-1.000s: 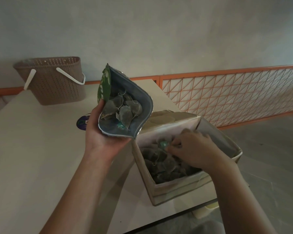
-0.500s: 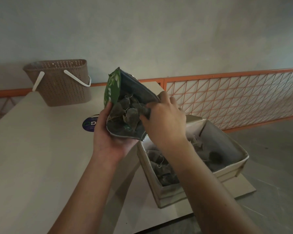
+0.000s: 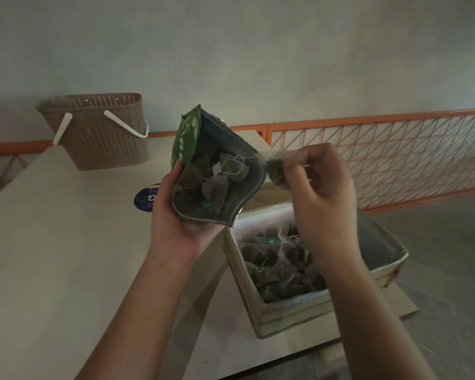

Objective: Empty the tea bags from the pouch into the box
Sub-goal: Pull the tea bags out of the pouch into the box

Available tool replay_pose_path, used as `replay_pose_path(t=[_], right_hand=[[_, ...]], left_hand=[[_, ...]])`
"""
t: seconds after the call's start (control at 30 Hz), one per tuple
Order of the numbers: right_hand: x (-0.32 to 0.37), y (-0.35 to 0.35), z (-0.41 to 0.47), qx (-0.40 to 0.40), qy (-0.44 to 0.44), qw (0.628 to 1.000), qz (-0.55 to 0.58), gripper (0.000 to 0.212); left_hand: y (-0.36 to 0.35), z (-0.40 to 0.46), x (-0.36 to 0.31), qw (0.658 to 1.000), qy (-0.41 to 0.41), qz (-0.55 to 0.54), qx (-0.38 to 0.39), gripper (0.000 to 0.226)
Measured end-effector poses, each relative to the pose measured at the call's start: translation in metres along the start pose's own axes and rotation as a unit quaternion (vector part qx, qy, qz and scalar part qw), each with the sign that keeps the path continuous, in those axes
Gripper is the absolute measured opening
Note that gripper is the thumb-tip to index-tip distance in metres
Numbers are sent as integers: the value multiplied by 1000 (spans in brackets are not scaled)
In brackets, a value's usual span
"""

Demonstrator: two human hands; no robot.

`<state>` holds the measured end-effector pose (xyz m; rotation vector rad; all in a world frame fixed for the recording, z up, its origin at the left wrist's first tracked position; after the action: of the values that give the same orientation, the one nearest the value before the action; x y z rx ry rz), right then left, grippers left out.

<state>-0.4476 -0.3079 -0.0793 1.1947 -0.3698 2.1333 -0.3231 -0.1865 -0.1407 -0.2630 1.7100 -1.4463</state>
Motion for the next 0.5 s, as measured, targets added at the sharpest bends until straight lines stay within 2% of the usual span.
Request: replay_pose_path(t=[0.2,0.3,0.37,0.43,0.5], right_hand=[[7,9,-12,-88,118,987,72,19],[0,12,-14,-118,114,984,75,19],[-7,13,-13,-101,76,990,65,14],[-17,9,-11,-37,14,999,18,4],[-27,4,-10,19,-28,999,-39,12]], left_hand=[[1,0,-1,1000,-3,12,-9,50],[1,0,-1,1000,-8,15,-11,49],[1,1,0,1000,-4,22,-10,54],[0,1,0,1000,0,20,-7,55],[0,1,0,1000,1,15,-3,54]])
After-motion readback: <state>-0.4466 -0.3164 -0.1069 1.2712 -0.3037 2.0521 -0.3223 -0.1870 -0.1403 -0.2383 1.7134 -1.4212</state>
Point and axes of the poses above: each hand's wrist, its own z-axis towards the middle knuckle, its own y-axis out of the back of the hand, x = y × z, the point moved 3 cm from there along z, towards the middle knuckle, and after that the axes turned 5 degrees about x, right-handed, at the moved point
